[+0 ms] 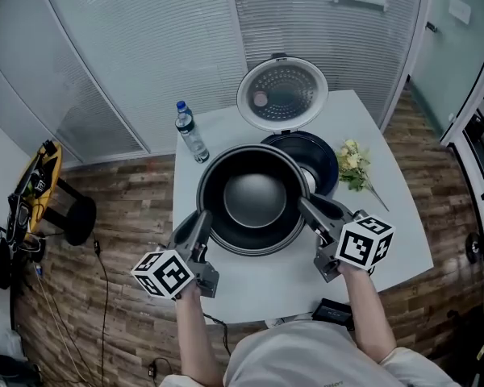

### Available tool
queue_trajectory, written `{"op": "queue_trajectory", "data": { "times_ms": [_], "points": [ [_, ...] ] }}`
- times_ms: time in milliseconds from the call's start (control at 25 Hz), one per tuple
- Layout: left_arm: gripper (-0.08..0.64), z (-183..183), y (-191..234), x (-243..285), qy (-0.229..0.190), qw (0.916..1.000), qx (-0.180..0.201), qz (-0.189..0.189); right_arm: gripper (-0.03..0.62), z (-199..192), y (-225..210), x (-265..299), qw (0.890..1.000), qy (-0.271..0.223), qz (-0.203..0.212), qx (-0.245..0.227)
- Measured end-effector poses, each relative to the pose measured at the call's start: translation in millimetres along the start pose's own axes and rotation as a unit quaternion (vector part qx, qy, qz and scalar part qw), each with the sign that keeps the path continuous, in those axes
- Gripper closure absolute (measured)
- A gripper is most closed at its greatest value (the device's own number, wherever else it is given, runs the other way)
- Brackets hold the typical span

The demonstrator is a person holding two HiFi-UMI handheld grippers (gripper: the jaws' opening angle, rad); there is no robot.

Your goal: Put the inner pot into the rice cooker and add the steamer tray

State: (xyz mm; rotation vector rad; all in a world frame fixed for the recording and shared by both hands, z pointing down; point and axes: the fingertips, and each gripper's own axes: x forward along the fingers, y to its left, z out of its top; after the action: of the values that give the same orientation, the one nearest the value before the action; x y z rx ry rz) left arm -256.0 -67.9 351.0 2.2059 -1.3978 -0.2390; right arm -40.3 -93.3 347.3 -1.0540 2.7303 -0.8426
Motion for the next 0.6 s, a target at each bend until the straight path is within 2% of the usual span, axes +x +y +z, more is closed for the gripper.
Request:
{"op": "queue_trajectory", "data": {
  "times_ms": [600],
  "points": [
    [0.5, 20.3, -15.6, 66.7, 0.001, 0.9992, 0.007, -0.039, 0.52, 48.3, -37.9, -0.5, 0.999, -0.038, -0.019, -0.002]
  ]
}}
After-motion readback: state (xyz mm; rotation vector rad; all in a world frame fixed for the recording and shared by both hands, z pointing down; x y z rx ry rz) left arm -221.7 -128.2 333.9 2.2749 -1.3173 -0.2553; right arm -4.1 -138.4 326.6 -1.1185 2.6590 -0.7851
